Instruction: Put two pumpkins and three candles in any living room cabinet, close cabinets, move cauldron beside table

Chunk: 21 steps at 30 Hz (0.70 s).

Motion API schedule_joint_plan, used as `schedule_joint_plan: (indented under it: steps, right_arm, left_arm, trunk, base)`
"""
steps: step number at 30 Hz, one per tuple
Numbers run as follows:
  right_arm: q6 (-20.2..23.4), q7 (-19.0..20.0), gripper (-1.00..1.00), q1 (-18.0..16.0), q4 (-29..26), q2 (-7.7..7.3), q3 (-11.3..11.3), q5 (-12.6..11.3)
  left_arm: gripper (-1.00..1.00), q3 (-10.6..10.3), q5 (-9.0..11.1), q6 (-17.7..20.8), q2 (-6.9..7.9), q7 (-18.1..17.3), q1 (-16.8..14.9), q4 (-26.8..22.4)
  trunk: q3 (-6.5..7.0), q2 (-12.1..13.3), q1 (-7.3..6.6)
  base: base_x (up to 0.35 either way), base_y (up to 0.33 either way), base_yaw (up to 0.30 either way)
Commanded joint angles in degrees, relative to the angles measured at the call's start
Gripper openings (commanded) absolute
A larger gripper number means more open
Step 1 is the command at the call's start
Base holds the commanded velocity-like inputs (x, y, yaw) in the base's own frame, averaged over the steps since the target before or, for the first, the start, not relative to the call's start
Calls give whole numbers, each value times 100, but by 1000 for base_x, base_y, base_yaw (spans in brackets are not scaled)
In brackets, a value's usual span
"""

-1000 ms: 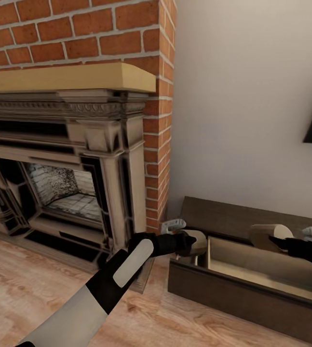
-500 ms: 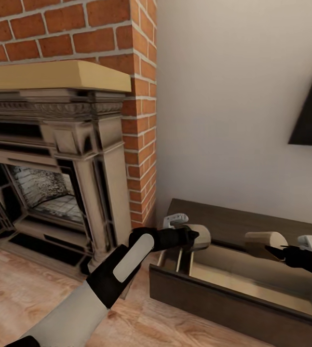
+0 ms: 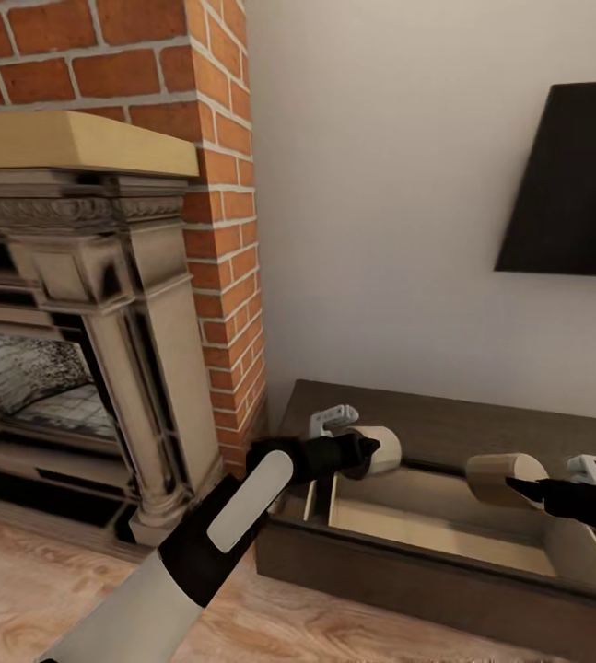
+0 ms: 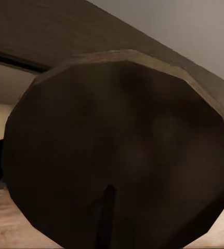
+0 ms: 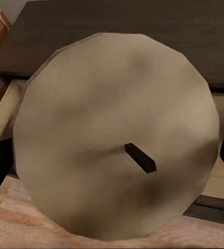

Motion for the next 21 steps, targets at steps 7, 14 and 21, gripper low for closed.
schedule_joint_plan:
  steps: [7,14,21]
  right_arm:
    - [-6,28,-100,20,0,31,36,46]
    - [4,-110,-100,28,1,48,305,88]
    - [-17,-1248,-100,24,1,441,598,114]
  left_arm:
    - [-100,-40,87,-113,-12,193,136,10]
    - [-100,-223,120,-136,-2,195,172,86]
    - [-100,-261,196,-146,-5,134,186,527]
  trunk:
    - [10,-3,-1]
    - [27,-3,-1]
    - [40,-3,-1]
  base:
    - [0,0,-292]
    - [0,0,-292]
    - [0,0,-209]
